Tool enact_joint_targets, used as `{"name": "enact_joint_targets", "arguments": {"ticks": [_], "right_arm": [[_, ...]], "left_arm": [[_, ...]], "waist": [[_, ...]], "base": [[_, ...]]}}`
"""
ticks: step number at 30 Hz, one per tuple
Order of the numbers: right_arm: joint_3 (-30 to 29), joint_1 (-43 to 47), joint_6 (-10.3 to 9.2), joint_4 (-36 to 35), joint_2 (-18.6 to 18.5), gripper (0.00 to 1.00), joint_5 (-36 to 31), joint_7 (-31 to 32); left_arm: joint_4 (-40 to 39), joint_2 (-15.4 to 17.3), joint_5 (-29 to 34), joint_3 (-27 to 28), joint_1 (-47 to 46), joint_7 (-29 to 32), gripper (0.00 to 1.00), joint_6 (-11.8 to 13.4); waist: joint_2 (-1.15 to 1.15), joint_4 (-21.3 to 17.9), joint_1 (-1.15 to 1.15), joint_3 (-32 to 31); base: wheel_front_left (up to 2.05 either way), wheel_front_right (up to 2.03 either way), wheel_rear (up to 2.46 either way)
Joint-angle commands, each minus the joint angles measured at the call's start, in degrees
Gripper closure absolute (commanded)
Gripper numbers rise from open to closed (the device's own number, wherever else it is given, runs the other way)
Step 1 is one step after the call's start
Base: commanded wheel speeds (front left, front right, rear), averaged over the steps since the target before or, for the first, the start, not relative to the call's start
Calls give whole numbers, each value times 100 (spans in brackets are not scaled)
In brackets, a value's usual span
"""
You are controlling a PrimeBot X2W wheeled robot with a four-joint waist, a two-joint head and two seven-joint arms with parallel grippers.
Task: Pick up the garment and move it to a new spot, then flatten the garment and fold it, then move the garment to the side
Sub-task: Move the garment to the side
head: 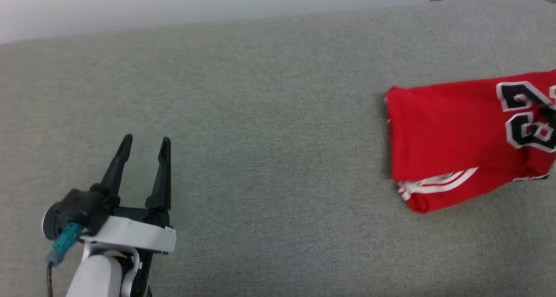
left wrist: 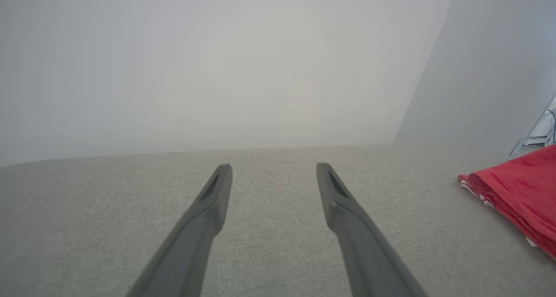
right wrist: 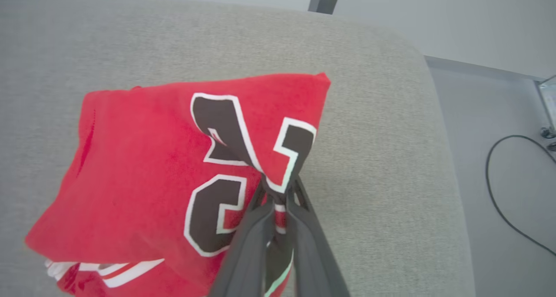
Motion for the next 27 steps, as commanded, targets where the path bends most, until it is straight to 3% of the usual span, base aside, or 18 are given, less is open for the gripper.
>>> {"name": "enact_joint_targets", "arguments": {"ticks": [1,12,27], "right_arm": [[-84,-146,-9,63,-102,100,-47,-120],[27,-572,-9,688,-740,100,-65,-906],[743,-1387,-9,1921,-1672,100,-273,-2471]], "left_arm": [[-23,51,33,-18,-115,-20,0,2],[-22,244,70,-208,-507,-20,0,2],[-47,415,18,-408,-857,-20,0,2]], "waist": [[0,-325,0,345],[0,-609,0,853],[0,-474,0,1304]], "base": [[0,0,0],[0,0,0],[0,0,0]]}}
